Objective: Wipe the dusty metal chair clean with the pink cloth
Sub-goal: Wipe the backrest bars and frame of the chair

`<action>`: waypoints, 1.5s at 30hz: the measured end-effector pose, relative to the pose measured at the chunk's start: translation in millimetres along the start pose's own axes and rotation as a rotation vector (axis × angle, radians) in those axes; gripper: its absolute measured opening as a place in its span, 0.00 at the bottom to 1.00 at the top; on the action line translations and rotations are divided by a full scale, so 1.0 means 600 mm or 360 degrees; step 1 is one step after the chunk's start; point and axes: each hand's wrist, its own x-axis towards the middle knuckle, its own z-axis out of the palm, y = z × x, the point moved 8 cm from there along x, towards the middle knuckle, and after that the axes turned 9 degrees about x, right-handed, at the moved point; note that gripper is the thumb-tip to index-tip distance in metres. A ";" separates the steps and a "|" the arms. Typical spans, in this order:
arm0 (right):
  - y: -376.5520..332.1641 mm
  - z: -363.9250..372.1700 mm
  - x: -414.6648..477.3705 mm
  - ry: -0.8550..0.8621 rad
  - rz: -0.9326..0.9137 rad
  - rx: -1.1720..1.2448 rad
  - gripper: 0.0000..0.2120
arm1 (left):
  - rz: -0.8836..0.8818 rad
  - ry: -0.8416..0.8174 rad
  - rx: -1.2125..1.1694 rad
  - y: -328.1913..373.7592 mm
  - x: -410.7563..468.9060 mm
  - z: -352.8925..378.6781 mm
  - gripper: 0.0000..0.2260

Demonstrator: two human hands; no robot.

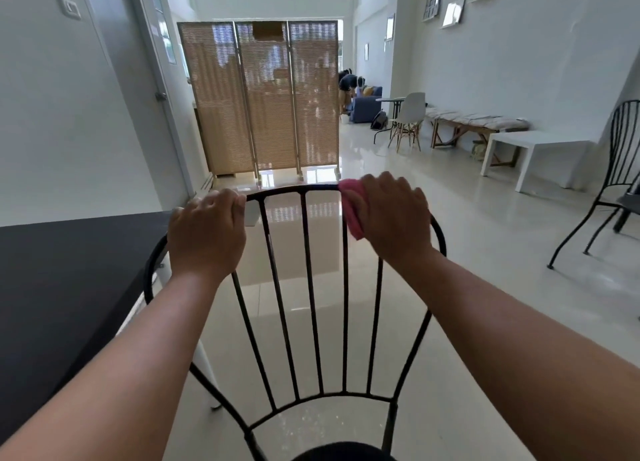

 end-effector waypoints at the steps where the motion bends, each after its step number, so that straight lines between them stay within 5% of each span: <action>1: 0.032 -0.009 -0.018 0.0035 0.0139 0.0028 0.22 | -0.0002 0.0001 0.0003 0.000 0.001 0.001 0.18; 5: 0.145 0.014 -0.148 0.0219 0.1009 0.0768 0.24 | -0.0022 -0.0008 0.0030 -0.003 0.001 0.002 0.18; 8: 0.161 0.032 -0.193 0.0194 0.1230 0.0992 0.21 | -0.0093 -0.0099 0.0052 0.003 0.004 0.004 0.21; 10: 0.150 0.005 -0.164 0.0174 0.1059 0.0702 0.21 | -0.0156 -0.0220 0.0120 0.009 0.010 0.010 0.25; 14: 0.074 -0.021 -0.051 0.0043 0.0240 0.0150 0.23 | 0.0036 -0.0164 0.0122 0.076 0.020 -0.001 0.26; 19: 0.065 -0.022 -0.029 0.0058 0.0122 0.0074 0.25 | 0.0488 -0.0158 -0.0092 0.252 0.047 0.015 0.20; 24: 0.140 0.000 -0.144 0.0413 0.0702 0.0634 0.17 | 0.0413 0.0130 0.0001 0.268 0.039 0.029 0.20; 27: 0.134 0.041 -0.265 0.0557 0.1012 0.1088 0.04 | 0.0389 0.0204 0.0037 0.270 0.041 0.030 0.21; 32: 0.086 0.215 -0.572 0.0034 0.2062 0.1658 0.12 | 0.0370 0.0256 0.0082 0.269 0.044 0.036 0.23; 34: 0.089 0.238 -0.622 -0.0302 0.2164 0.1599 0.10 | 0.0376 0.0267 0.0076 0.269 0.046 0.036 0.23; 38: 0.110 0.200 -0.541 -0.0426 0.1854 0.1606 0.07 | 0.0363 0.0259 0.0093 0.269 0.048 0.038 0.23; 43: 0.154 0.041 -0.261 0.0417 0.1049 0.0940 0.09 | 0.0379 0.0292 0.0030 0.268 0.042 0.027 0.22; 45: 0.152 -0.012 -0.132 0.0414 0.0711 0.0606 0.14 | 0.0388 0.0300 0.0019 0.269 0.042 0.021 0.22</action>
